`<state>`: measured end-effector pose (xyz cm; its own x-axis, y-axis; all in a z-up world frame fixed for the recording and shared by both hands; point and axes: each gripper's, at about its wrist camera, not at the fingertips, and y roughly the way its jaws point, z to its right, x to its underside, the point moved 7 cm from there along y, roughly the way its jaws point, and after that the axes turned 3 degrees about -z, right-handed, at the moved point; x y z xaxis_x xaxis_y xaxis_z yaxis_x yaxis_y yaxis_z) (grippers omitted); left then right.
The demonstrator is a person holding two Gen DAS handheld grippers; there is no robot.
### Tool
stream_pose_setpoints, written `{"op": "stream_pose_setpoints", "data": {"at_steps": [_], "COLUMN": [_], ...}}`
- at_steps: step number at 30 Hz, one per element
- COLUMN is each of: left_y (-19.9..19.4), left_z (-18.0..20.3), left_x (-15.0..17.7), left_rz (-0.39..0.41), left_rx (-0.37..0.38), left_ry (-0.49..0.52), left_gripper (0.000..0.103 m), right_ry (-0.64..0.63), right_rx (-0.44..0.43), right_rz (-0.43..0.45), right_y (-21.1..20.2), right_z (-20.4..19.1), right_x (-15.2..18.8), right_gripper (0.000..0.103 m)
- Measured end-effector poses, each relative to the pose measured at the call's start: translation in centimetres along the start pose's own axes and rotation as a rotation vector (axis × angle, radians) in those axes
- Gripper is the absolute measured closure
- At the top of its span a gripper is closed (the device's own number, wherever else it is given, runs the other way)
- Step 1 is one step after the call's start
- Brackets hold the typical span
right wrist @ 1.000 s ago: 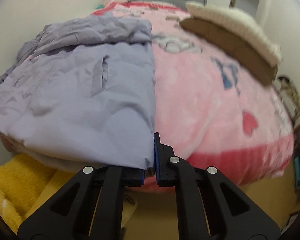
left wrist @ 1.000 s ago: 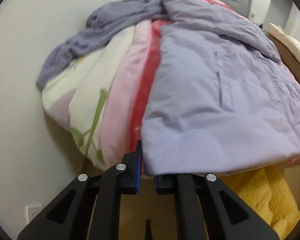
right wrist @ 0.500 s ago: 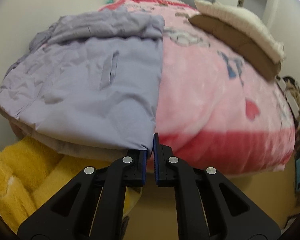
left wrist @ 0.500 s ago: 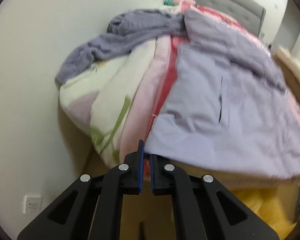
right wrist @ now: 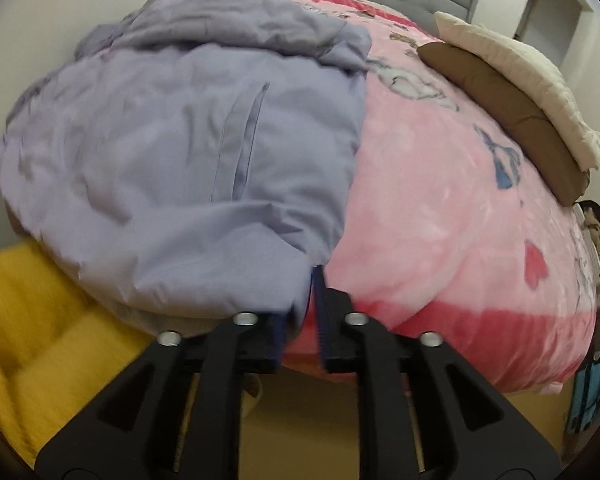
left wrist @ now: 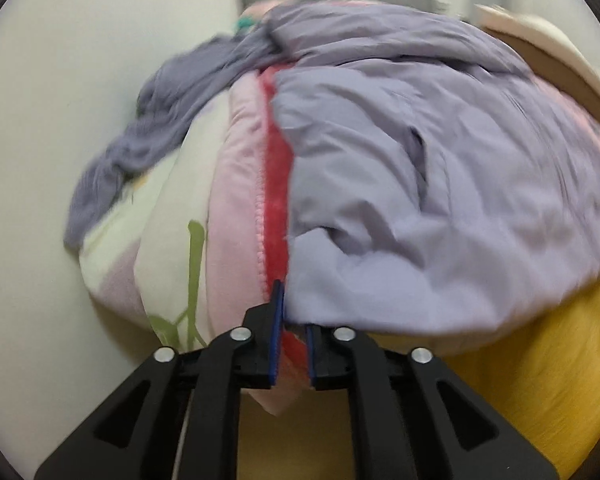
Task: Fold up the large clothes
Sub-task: 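Lift the gripped jacket edge with both tools and fold it over the jacket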
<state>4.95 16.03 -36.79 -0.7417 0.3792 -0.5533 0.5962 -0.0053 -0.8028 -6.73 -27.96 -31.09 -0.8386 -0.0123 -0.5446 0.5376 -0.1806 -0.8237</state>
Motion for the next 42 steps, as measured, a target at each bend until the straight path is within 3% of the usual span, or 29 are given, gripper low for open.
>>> {"op": "stream_pose_setpoints", "data": {"at_steps": [2, 4, 6, 7, 8, 10, 12, 14, 19, 21, 24, 27, 32, 37, 42], "left_y": [0.5, 1.8, 2.5, 2.9, 3.2, 3.6, 3.1, 2.1, -3.0, -5.2, -7.3, -7.8, -6.4, -3.7, 0.7], "left_z": [1.1, 2.8, 3.5, 3.6, 3.5, 3.1, 2.2, 1.5, -0.9, -1.3, -1.9, -3.9, -4.5, -6.4, -7.9], "left_x": [1.0, 1.9, 1.6, 1.1, 0.7, 0.0, -0.6, -0.9, -1.6, -2.6, -6.2, -11.0, -18.4, -25.5, -31.1], "left_rz": [0.033, 0.021, 0.028, 0.030, 0.032, -0.010, -0.067, -0.090, -0.066, -0.038, 0.021, 0.065, 0.096, 0.059, -0.012], "left_rx": [-0.039, -0.094, -0.117, -0.112, -0.112, -0.074, -0.043, -0.023, -0.067, -0.095, -0.182, -0.163, -0.228, -0.202, -0.154], "left_ry": [0.130, 0.280, 0.309, 0.287, 0.264, 0.206, 0.128, 0.057, -0.147, -0.156, -0.051, -0.104, -0.043, -0.152, -0.274], "left_gripper": [0.064, 0.062, 0.062, 0.062, 0.062, 0.074, 0.087, 0.091, 0.094, 0.095, 0.095, 0.095, 0.096, 0.096, 0.096], "right_ry": [-0.020, -0.050, -0.079, -0.078, -0.075, -0.064, -0.005, 0.079, 0.192, 0.213, 0.185, 0.159, 0.095, 0.055, 0.080], "right_rx": [0.005, 0.022, 0.058, 0.075, 0.087, 0.063, 0.033, -0.005, -0.021, -0.034, -0.016, -0.016, 0.035, 0.051, 0.002], "right_rz": [-0.012, -0.010, 0.018, 0.024, 0.029, 0.006, 0.014, 0.030, 0.077, 0.116, 0.166, 0.224, 0.292, 0.289, 0.256], "right_y": [1.1, 1.9, 2.5, 2.7, 2.9, 3.2, 2.4, 0.8, -4.3, -6.4, -8.6, -9.9, -10.8, -9.2, -5.6], "right_z": [-0.2, -0.6, -0.9, -1.0, -1.0, -1.1, -0.5, 0.3, 1.3, 1.7, 2.5, 4.1, 6.0, 7.9, 10.3], "right_x": [1.1, 1.6, 1.4, 1.2, 0.9, 0.3, -0.5, -1.1, -1.4, -2.1, -4.8, -9.3, -16.0, -23.4, -30.4], "right_gripper": [0.071, 0.070, 0.067, 0.062, 0.068, 0.092, 0.094, 0.095, 0.097, 0.097, 0.098, 0.098, 0.098, 0.098, 0.098]}}
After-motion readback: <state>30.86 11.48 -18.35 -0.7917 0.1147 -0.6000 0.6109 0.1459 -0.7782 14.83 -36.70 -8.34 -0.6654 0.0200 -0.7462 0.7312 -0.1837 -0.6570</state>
